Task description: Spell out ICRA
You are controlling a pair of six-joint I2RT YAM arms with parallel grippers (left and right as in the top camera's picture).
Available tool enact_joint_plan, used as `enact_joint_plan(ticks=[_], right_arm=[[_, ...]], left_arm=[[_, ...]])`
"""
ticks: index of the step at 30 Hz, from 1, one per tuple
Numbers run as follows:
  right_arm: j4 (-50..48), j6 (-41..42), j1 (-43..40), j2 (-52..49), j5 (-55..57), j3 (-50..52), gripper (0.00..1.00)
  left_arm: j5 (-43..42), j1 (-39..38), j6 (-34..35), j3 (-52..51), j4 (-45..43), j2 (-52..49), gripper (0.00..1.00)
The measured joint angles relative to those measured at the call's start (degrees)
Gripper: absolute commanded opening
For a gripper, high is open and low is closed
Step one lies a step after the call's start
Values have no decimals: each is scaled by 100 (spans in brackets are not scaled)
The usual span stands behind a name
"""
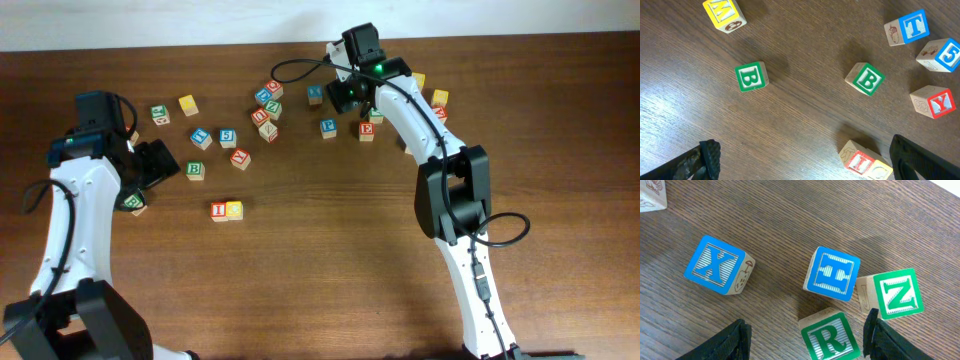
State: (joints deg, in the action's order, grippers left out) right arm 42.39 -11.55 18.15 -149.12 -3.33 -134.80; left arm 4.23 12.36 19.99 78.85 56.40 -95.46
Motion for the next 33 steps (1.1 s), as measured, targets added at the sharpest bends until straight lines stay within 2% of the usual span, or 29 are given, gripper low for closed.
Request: enact_joint_plan(ticks=[13,17,19,22,26,33], right_arm=[[363,-46,0,0,52,-2,59],[651,-35,0,-4,50,-11,50],[671,-46,0,-4,48,-11,52],[516,-46,0,-4,52,-11,62],[184,-44,0,-4,50,-11,63],[166,-42,0,-20,122,-11,62]], left_arm=[[0,0,0,0,0,0,99],[0,0,0,2,0,0,99],[0,0,0,2,0,0,99],[0,0,0,2,-2,0,99],[0,0,0,0,0,0,99],[0,0,0,0,0,0,99]])
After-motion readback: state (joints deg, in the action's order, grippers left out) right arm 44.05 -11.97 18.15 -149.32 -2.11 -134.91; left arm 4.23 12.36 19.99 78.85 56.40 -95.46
